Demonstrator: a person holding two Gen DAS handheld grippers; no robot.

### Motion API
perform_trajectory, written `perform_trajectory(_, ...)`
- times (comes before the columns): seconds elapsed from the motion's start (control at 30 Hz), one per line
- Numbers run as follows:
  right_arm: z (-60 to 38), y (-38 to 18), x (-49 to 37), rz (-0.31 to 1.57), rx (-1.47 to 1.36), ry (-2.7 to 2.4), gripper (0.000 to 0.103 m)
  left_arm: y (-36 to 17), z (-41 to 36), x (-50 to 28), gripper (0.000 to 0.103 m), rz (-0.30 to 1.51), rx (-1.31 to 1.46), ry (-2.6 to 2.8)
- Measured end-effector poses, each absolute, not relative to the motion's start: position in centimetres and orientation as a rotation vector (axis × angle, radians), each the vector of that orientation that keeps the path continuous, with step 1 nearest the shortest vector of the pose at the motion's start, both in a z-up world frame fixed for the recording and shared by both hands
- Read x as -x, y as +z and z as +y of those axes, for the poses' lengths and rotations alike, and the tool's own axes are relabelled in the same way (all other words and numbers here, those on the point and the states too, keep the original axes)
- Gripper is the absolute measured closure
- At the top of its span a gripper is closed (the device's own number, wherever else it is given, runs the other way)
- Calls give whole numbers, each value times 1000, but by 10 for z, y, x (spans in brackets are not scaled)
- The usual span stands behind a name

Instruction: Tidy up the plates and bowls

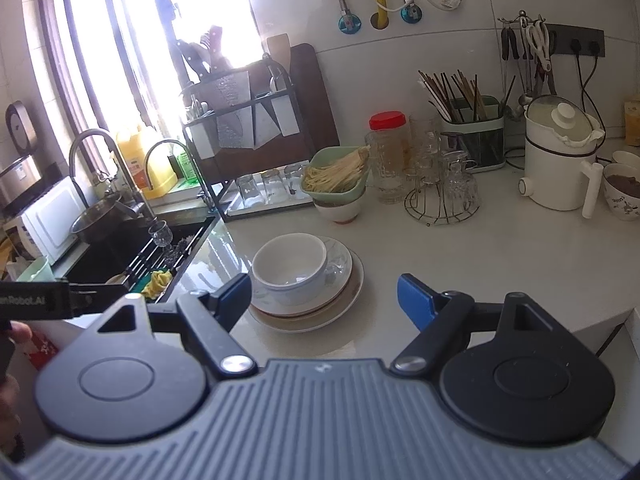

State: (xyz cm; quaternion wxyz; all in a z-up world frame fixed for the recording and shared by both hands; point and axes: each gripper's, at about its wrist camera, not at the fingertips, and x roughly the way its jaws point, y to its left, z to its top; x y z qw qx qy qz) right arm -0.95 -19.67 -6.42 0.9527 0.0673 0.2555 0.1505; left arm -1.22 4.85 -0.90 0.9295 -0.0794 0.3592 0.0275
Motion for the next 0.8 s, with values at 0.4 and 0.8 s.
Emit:
perform_trajectory(0.4,-197,-64,11,523,-129,303,22,-10,48,13,3,730,171,49)
perform_trajectory(0.8,-200,-65,17,519,-115,310,22,-7,48,20,3,714,169,51)
